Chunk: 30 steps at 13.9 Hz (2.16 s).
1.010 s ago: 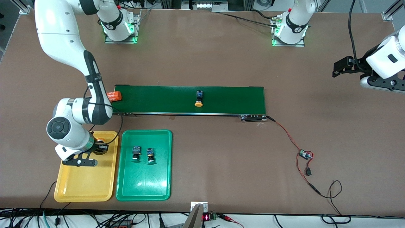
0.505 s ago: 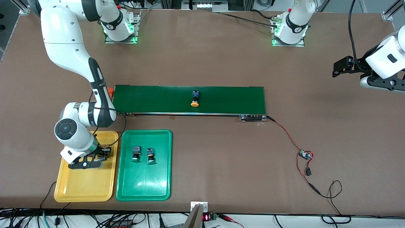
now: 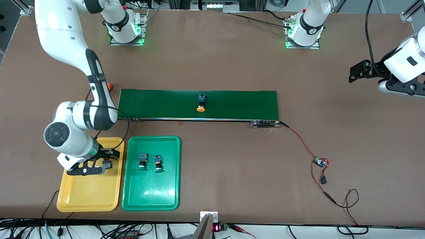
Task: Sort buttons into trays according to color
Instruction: 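Move the right gripper back over the belt's remaining yellow button, then grasp the second yellow button from the belt with the right gripper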
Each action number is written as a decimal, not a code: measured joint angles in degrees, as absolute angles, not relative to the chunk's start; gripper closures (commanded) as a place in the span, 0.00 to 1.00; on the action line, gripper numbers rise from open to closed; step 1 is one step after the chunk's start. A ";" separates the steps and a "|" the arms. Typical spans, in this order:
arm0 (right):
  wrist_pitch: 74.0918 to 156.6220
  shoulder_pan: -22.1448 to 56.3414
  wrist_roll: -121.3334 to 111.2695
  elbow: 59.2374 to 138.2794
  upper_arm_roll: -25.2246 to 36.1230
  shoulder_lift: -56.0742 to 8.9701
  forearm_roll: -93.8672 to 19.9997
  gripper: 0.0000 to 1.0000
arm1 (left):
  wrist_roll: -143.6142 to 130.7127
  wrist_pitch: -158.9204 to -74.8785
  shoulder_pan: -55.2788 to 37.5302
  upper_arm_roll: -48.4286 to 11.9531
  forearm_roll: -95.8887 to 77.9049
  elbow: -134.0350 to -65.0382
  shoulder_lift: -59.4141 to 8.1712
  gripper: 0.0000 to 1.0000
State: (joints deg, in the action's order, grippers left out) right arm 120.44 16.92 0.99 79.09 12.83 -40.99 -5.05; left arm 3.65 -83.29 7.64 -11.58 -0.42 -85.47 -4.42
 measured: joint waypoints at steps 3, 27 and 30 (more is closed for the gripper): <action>112.92 20.08 4.77 79.38 12.67 -36.34 -5.36 0.00 | 3.65 -83.33 7.37 -11.42 -0.41 -85.44 -4.37 0.00; 116.77 46.60 39.74 103.68 11.91 -20.30 -5.51 0.00 | 3.72 -90.19 -0.30 -2.81 -1.11 -92.61 -0.11 0.00; 122.08 49.77 44.58 103.78 11.85 -23.73 -5.51 0.00 | 3.71 -90.19 -0.36 -2.86 -1.11 -92.63 -0.11 0.00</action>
